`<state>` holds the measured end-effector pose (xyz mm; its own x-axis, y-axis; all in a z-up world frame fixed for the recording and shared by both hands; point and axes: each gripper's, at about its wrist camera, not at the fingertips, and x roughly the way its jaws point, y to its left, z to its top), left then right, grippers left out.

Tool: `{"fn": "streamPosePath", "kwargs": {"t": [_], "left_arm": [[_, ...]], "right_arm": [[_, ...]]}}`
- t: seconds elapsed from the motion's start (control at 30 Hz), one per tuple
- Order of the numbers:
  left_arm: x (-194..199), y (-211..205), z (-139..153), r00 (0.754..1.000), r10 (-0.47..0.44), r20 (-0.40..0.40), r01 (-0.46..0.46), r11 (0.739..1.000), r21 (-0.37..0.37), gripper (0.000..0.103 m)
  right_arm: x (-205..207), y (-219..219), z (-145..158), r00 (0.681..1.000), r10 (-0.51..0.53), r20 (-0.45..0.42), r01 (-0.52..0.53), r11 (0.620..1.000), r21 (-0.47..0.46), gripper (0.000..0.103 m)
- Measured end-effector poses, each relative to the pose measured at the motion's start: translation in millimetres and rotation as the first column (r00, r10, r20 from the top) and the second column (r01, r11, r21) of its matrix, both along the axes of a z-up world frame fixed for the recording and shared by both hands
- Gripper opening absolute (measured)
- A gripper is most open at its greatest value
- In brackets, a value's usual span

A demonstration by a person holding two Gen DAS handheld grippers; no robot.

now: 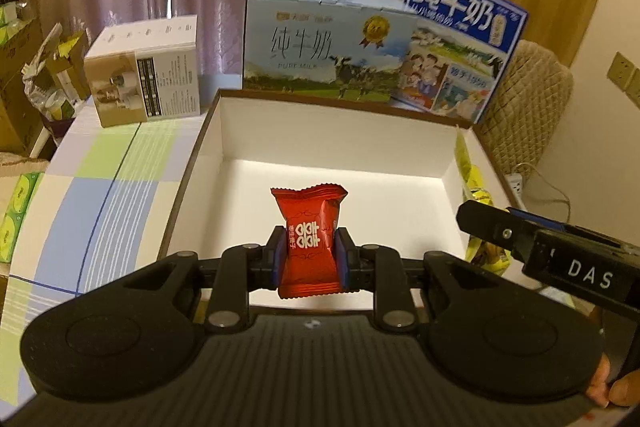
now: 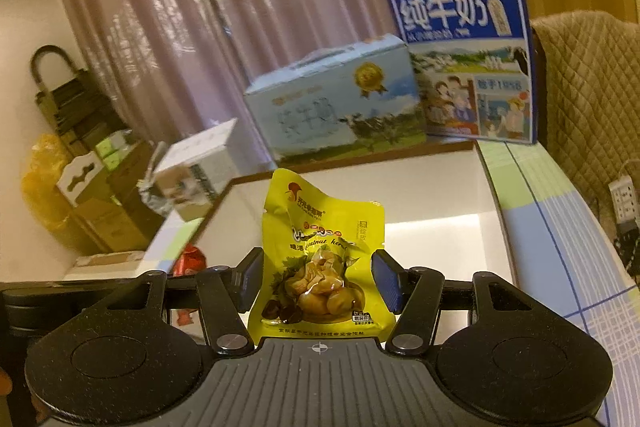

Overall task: Organize objects
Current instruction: 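Carry the red packet into the box with the left tool while the right tool carries the yellow pouch, then open the left tool to drop the red packet while the right tool releases the yellow pouch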

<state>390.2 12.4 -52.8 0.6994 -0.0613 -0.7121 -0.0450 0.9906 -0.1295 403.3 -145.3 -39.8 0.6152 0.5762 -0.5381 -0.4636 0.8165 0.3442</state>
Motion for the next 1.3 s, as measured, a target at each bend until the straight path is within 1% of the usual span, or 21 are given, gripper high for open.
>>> {"fn": "streamPosePath", "kwargs": {"t": [0.13,0.23,0.43,0.67,0.8,0.9,1.1,1.13,1.2,1.23,1.3], "left_arm": [[15.6,0.4,-13.4,1.0,0.003,-0.031,-0.003,1.0,-0.001,0.021],[25.9,0.0,-24.6,0.998,0.006,-0.057,-0.006,1.0,0.011,0.021],[43.0,4.1,-42.0,0.995,0.017,-0.097,-0.017,1.0,0.009,0.021],[53.4,2.8,-51.8,0.993,0.015,-0.113,-0.013,1.0,0.022,0.022],[55.7,0.0,-57.1,0.992,0.007,-0.125,-0.003,1.0,0.03,0.022],[55.9,-1.8,-57.8,0.993,0.003,-0.119,0.002,0.999,0.043,0.022],[57.7,-4.9,-58.5,0.993,-0.008,-0.115,0.013,0.999,0.046,0.022],[57.8,-5.8,-58.7,0.993,-0.011,-0.115,0.016,0.999,0.048,0.022],[58.1,-6.5,-59.0,0.993,-0.011,-0.116,0.017,0.999,0.051,0.027],[58.1,-6.4,-59.1,0.993,-0.009,-0.116,0.015,0.999,0.052,0.032],[57.7,-5.9,-59.1,0.994,-0.006,-0.113,0.013,0.998,0.055,0.034]], "right_arm": [[16.4,2.1,-16.1,0.998,-0.036,-0.049,0.035,0.999,-0.015,0.055],[24.9,5.4,-27.2,0.996,-0.053,-0.077,0.05,0.998,-0.045,0.055],[33.7,10.9,-45.7,0.99,-0.061,-0.128,0.052,0.996,-0.078,0.055],[37.4,18.2,-56.4,0.988,-0.063,-0.142,0.045,0.991,-0.122,0.055],[41.4,17.5,-61.4,0.985,-0.073,-0.153,0.053,0.99,-0.133,0.055],[43.4,16.3,-63.7,0.984,-0.084,-0.155,0.062,0.988,-0.14,0.056],[48.2,14.4,-66.6,0.983,-0.097,-0.159,0.074,0.987,-0.144,0.056],[48.1,14.1,-66.6,0.983,-0.098,-0.158,0.076,0.987,-0.141,0.057],[48.9,13.1,-66.4,0.982,-0.102,-0.16,0.08,0.988,-0.135,0.058],[49.4,12.5,-66.4,0.981,-0.104,-0.163,0.083,0.988,-0.131,0.059],[50.4,11.4,-66.7,0.979,-0.102,-0.174,0.082,0.989,-0.121,0.06]]}}
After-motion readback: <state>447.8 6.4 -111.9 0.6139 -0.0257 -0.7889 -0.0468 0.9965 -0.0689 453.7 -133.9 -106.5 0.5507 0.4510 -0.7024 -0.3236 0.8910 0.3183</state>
